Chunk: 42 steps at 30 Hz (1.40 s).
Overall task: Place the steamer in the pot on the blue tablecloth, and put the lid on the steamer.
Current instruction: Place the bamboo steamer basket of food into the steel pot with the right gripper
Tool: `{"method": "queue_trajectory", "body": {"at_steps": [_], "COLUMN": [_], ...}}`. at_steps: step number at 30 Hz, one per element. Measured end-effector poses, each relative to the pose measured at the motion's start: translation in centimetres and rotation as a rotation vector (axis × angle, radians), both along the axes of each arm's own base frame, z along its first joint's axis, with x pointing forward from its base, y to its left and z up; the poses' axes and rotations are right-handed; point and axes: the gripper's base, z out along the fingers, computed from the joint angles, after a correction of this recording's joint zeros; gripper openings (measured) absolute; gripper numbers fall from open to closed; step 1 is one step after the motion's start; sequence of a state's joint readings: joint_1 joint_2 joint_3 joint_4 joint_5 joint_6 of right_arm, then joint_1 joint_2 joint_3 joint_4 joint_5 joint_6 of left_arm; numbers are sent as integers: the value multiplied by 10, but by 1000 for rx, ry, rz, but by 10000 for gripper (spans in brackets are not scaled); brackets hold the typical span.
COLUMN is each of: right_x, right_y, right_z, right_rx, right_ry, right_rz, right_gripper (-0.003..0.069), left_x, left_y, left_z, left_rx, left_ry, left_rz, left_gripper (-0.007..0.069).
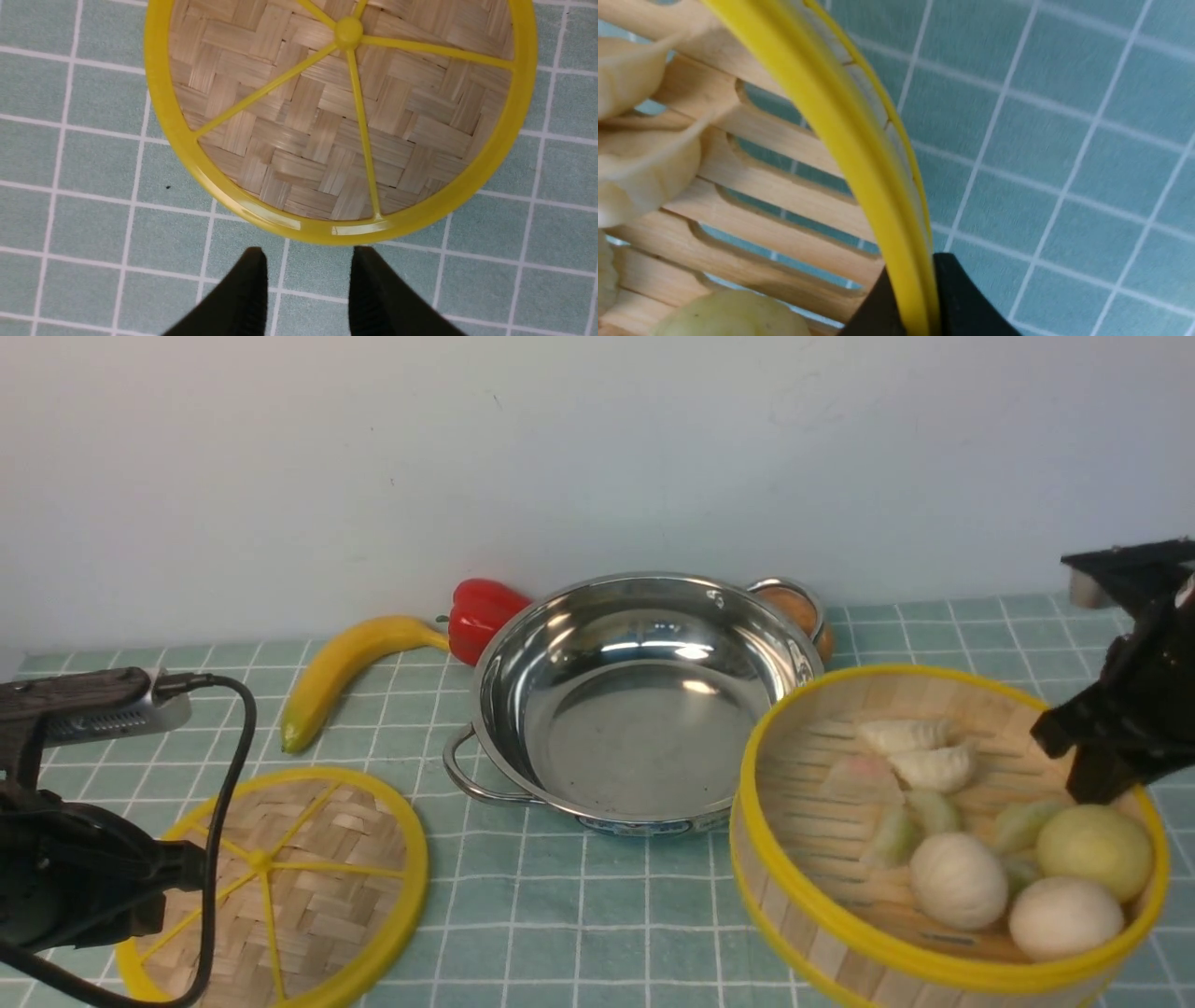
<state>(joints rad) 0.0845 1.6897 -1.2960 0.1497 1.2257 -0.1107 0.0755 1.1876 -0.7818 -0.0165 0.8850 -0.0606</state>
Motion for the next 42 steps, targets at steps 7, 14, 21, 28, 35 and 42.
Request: {"method": "queue_trajectory", "body": {"at_steps": [7,14,21,28,35,42], "right_x": [25,84,129,143,149,150], "right_y": [34,119,157,162,162,161], "right_z": [46,52,-7,-23,-40,-42], "right_rx": [6,31,21,13,-16,-40], "right_ry": [-166,-290,-255,-264,-241,-250], "right_rz": [48,149,156,148,150,153], "right_gripper": [54,54,54,54,54,54], "left_x": [0,1,2,2,2,2], "left_y": [0,0,0,0,0,0], "left_z": [0,0,1,1,1,1], "left_rx": [0,1,2,2,2,2], "left_ry": [-2,-8,-19,-21,-21,-22], "left_rz": [0,0,0,0,0,0], "left_gripper": [244,244,244,244,244,244]}}
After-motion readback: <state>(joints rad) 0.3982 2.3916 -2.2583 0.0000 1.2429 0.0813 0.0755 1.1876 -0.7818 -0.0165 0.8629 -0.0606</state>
